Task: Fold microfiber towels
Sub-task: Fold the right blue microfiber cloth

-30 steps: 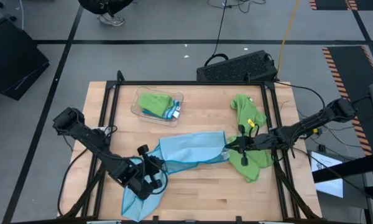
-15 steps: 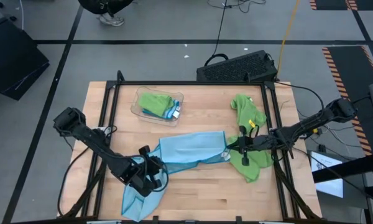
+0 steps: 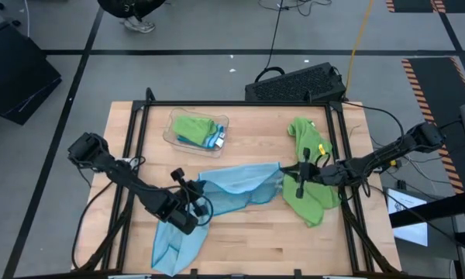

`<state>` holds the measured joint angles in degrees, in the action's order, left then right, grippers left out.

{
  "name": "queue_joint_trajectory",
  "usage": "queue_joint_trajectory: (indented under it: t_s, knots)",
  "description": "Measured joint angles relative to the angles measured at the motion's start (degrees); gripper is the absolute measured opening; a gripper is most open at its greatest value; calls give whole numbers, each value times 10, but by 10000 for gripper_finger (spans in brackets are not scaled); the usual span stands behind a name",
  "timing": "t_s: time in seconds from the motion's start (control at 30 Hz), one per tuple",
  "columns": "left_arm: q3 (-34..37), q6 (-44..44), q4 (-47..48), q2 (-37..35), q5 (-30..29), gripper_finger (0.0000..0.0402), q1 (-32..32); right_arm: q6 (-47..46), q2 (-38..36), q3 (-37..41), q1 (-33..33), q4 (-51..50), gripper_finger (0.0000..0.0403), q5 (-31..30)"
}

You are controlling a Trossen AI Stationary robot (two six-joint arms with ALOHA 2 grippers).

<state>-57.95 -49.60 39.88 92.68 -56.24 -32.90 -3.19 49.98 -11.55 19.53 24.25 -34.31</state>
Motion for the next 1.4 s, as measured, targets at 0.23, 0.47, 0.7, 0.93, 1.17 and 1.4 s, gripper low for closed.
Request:
queue_joint_trajectory:
  t_s: [0.23, 0.47, 0.7, 0.93, 1.17, 1.4]
  knots:
    - [0, -28, 36, 0, -37, 4, 8, 23, 0, 0, 0, 37, 4, -17]
    - [0, -15, 32, 0, 17, 4, 0, 20, 0, 0, 0, -2, 4, 92]
    - [0, -3, 19, 0, 130, 11, -22, -17, 0, 0, 0, -48, 4, 206]
    - [0, 40, -40, 0, 152, 5, -35, -36, 0, 0, 0, -66, 4, 225]
    - [8, 78, -55, 0, 114, 4, -18, -17, 12, 0, -1, -58, 4, 146]
    - [41, 51, 53, 0, 3, 4, 35, 113, 21, 0, -49, 25, 4, -1]
